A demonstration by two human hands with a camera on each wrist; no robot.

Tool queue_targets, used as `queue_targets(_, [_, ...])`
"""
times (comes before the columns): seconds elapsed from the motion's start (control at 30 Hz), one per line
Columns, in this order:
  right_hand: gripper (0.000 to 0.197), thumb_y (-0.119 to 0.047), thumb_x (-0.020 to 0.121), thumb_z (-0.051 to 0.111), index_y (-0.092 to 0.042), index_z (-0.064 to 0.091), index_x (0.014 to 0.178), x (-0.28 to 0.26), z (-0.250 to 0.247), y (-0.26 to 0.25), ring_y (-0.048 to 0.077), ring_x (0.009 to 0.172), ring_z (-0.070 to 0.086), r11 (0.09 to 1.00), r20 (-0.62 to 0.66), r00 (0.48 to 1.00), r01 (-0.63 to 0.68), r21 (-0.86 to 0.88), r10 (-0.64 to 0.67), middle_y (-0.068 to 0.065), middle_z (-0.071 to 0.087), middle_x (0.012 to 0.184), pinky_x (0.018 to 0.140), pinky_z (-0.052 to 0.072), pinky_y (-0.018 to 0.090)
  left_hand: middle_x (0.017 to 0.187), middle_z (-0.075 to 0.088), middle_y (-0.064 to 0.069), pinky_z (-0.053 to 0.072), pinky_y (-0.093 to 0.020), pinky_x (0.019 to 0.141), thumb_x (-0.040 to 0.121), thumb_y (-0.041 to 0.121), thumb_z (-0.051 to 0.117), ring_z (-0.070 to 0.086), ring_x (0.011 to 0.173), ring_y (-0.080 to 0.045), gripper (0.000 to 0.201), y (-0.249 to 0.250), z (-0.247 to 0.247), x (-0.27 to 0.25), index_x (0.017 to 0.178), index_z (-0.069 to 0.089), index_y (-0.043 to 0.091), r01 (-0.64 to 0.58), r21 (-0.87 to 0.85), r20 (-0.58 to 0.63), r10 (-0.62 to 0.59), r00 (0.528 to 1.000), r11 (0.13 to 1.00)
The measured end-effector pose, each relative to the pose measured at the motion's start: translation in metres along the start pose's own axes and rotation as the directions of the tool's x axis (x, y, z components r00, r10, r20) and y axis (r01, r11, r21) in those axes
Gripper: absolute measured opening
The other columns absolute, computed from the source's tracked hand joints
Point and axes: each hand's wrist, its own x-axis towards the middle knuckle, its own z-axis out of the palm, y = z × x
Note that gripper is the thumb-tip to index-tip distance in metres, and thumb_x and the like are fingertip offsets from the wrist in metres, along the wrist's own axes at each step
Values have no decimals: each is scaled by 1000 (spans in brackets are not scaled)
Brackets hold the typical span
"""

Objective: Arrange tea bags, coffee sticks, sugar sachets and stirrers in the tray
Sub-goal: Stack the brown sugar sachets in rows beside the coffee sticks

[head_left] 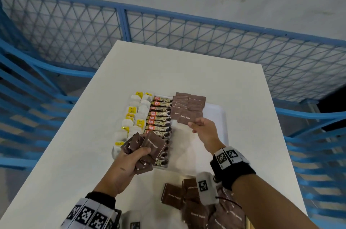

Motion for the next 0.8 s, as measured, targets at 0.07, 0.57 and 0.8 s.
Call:
queue_targets(0.07, [19, -9, 80, 71, -19, 57, 73, 12, 5, 3, 15, 62, 51, 997, -44, 999, 17, -73, -21, -3, 58, 71, 67, 46, 24, 81, 69, -9, 55, -30, 52, 81, -1, 62, 64, 66, -19, 30, 1, -5, 2, 104, 65, 17, 0, -23, 9, 0, 1000, 1000])
queue_targets(0.57, [23, -8, 80, 70, -8, 49, 87, 37, 35, 14, 11, 64, 48, 937, -101, 983, 113, -331, -154, -3, 50, 68, 51, 40, 8, 90, 70, -11, 57, -31, 58, 84, 1, 61, 63, 81, -27, 28, 3, -15, 25, 108, 64, 16, 52, -46, 44, -50, 998, 998])
queue_targets(0.8, [25, -15, 84, 66, -7, 43, 88, 34, 35, 15, 17, 67, 50, 894, -76, 975, 158, -419, -208, -4, 49, 67, 53, 37, 16, 77, 73, -2, 57, -30, 54, 88, 0, 54, 68, 69, -18, 25, 2, -10, 26, 94, 67, 20, 56, -45, 46, -54, 997, 997])
